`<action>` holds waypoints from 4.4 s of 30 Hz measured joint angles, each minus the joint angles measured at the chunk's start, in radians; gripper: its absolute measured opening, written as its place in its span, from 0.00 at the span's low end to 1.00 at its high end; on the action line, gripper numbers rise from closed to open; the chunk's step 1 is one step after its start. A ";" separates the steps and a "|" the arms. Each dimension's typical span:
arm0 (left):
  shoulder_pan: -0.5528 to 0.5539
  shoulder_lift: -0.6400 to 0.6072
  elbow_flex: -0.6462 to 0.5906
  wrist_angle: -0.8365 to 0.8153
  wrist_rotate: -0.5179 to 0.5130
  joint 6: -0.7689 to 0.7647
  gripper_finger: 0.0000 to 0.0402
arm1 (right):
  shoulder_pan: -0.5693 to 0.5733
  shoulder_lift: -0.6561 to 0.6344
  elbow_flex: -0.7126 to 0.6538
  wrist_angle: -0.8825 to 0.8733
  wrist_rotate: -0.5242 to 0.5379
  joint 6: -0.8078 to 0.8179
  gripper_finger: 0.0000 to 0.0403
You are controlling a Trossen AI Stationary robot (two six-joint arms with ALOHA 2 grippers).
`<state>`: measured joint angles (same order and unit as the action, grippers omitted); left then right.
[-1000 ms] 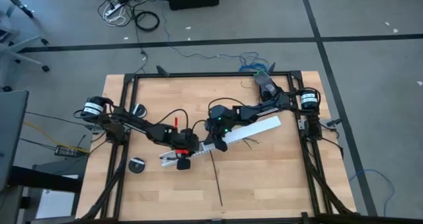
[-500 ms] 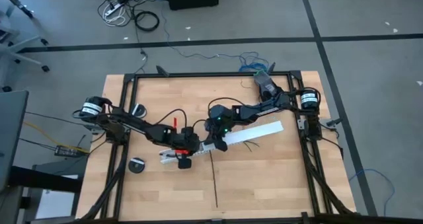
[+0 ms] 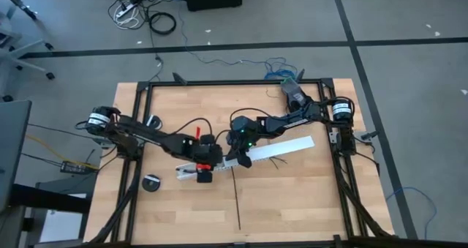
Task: Ziptie cables
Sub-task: Close the lid on the cable duct
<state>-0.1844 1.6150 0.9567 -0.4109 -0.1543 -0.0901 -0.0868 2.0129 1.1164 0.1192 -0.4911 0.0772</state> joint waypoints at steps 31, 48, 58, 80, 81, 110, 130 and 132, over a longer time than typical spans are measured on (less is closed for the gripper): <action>0.017 -0.002 0.058 -0.005 0.070 -0.130 0.76 | 0.000 0.000 -0.001 -0.003 -0.023 -0.042 0.00; 0.007 0.061 0.053 0.025 0.043 -0.153 0.77 | 0.000 0.001 -0.001 -0.003 -0.034 -0.053 0.00; 0.007 0.061 0.053 0.018 0.052 -0.156 0.73 | 0.000 0.001 -0.001 -0.003 -0.037 -0.049 0.00; 0.007 0.097 0.055 0.049 0.056 -0.175 0.58 | 0.002 0.002 -0.003 0.012 -0.038 -0.035 0.00; 0.007 0.097 0.055 0.049 0.055 -0.174 0.58 | 0.002 0.002 -0.003 0.012 -0.037 -0.035 0.00; 0.008 0.099 0.054 0.060 0.056 -0.175 0.56 | 0.016 -0.127 -0.006 -0.040 0.044 -0.099 0.00; 0.006 0.098 0.053 0.067 0.063 -0.170 0.56 | 0.061 -0.193 -0.025 -0.327 0.182 -0.039 0.00; 0.006 0.098 0.052 0.067 0.067 -0.162 0.56 | 0.060 -0.163 -0.026 -0.315 0.166 -0.028 0.00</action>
<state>-0.1780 1.7126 1.0088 -0.3443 -0.0876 -0.2517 -0.0265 1.8496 1.0904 -0.1962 -0.3247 0.0496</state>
